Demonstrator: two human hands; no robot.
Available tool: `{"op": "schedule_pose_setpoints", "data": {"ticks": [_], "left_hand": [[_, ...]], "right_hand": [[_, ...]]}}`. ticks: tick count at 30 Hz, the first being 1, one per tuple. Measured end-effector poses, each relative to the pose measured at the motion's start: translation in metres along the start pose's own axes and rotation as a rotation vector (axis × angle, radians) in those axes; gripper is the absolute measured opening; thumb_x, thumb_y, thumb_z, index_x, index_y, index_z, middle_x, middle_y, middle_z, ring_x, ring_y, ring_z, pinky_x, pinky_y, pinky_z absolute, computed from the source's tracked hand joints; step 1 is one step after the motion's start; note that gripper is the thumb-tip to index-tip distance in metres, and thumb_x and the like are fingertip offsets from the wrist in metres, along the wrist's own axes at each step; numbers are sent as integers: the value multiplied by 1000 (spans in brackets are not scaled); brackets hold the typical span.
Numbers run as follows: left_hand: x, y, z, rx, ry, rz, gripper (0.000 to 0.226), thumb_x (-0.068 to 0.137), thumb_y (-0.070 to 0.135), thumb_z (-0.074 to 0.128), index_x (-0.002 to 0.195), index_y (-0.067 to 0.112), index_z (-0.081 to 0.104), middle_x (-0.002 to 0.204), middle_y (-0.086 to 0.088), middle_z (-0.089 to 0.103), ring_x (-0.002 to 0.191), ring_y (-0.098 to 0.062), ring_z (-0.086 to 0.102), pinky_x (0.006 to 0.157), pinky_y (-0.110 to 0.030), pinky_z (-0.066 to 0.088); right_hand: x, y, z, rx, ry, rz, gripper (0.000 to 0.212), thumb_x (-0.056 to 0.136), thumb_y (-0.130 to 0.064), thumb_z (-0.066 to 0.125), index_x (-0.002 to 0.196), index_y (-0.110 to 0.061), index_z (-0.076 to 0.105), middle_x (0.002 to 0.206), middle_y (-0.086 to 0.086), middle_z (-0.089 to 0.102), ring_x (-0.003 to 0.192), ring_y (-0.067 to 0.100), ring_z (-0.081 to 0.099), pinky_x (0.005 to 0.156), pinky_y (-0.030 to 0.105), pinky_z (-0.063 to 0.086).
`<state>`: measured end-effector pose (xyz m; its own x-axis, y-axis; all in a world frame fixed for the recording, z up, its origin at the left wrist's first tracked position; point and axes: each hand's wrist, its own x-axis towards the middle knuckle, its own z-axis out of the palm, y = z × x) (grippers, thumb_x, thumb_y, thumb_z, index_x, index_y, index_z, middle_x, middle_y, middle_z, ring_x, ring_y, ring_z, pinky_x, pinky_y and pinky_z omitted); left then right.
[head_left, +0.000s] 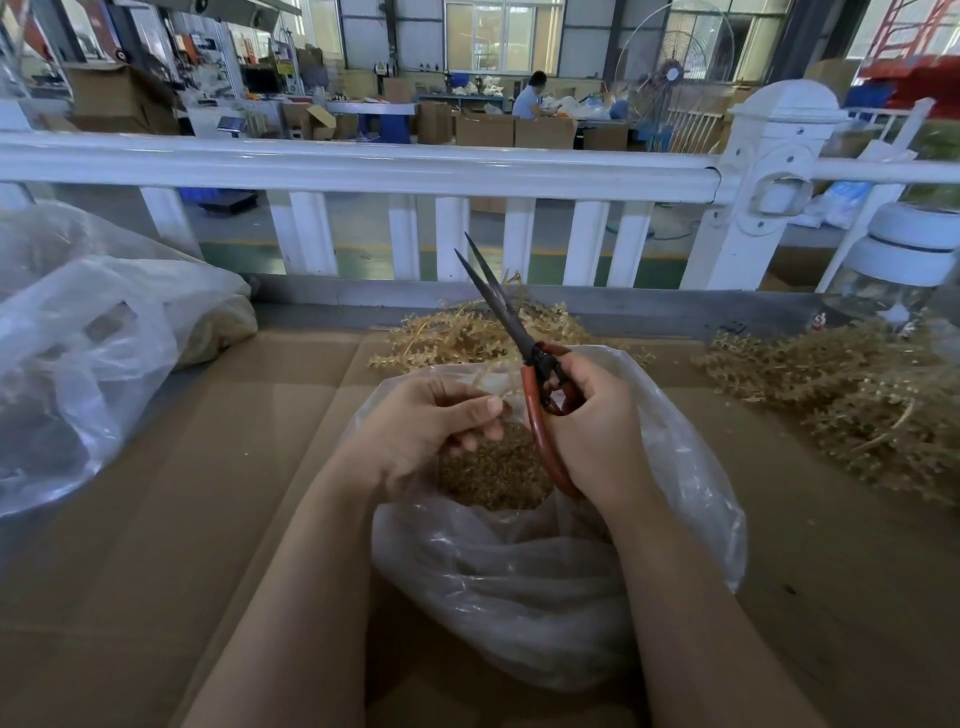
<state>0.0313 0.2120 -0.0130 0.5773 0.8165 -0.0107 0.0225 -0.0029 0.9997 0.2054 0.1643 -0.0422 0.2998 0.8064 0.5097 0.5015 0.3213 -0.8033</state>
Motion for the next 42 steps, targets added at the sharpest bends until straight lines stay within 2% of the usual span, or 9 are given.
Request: {"op": "schedule_pose_setpoints", "data": {"ticks": [3, 7, 14, 18, 21, 26, 32, 36, 42], "left_hand": [[0, 1, 0, -109, 7, -41, 14, 73, 24, 71, 77, 13, 78, 70, -3, 69, 57, -8, 53, 53, -16, 41], [2, 4, -2, -423, 80, 31, 15, 77, 27, 69, 85, 15, 74, 76, 4, 64, 61, -5, 47, 54, -14, 41], [4, 17, 2, -898, 149, 277, 13, 81, 24, 63, 83, 20, 75, 72, 7, 60, 57, 0, 57, 60, -11, 52], [6, 14, 5, -864, 262, 265, 14, 79, 22, 65, 88, 14, 72, 70, 4, 66, 61, -2, 63, 62, -13, 56], [8, 10, 8, -842, 345, 229, 13, 75, 21, 68, 84, 13, 72, 72, 2, 71, 64, -4, 67, 62, -15, 57], [12, 7, 10, -822, 401, 194, 11, 72, 19, 68, 69, 15, 78, 72, 0, 73, 63, -5, 69, 61, -16, 57], [13, 5, 8, -861, 372, 178, 17, 75, 15, 67, 90, 8, 70, 77, -1, 74, 69, -6, 72, 63, -17, 57], [12, 5, 8, -846, 355, 168, 21, 74, 17, 67, 93, 7, 69, 81, -3, 75, 72, -7, 72, 64, -17, 58], [13, 4, 9, -830, 361, 158, 19, 76, 19, 66, 93, 11, 70, 84, -2, 76, 73, -6, 72, 62, -16, 56]], "right_hand": [[0, -2, 1, 15, 29, 23, 14, 88, -32, 76, 86, -41, 65, 86, -23, 71, 82, 0, 67, 72, 24, 58], [2, 0, 1, 14, 60, 92, 11, 87, -36, 78, 88, -34, 67, 78, -22, 69, 81, 3, 67, 77, 31, 58], [0, 0, 1, -8, 74, 138, 37, 77, -49, 82, 103, -25, 69, 91, -11, 72, 93, 12, 69, 87, 43, 60], [0, 2, 1, -53, 63, 141, 46, 72, -60, 79, 106, -31, 69, 88, -20, 70, 89, 3, 68, 79, 29, 60], [-1, 0, 1, -97, 43, 123, 53, 66, -74, 70, 104, -38, 66, 94, -30, 69, 91, -9, 64, 70, 12, 50], [-3, -2, 2, -173, 37, 102, 61, 61, -83, 62, 102, -38, 65, 91, -26, 69, 88, -11, 62, 70, 15, 50], [-4, -1, 2, -285, 2, 67, 55, 71, -75, 68, 107, -34, 63, 92, -20, 69, 83, -7, 63, 66, 14, 46], [-4, 1, 3, -336, -21, 70, 54, 71, -75, 66, 100, -29, 60, 87, -16, 67, 78, -2, 62, 68, 22, 52], [-6, 2, 3, -417, -76, 19, 52, 72, -77, 66, 92, -30, 53, 82, -18, 62, 75, -2, 60, 62, 19, 50]]}}
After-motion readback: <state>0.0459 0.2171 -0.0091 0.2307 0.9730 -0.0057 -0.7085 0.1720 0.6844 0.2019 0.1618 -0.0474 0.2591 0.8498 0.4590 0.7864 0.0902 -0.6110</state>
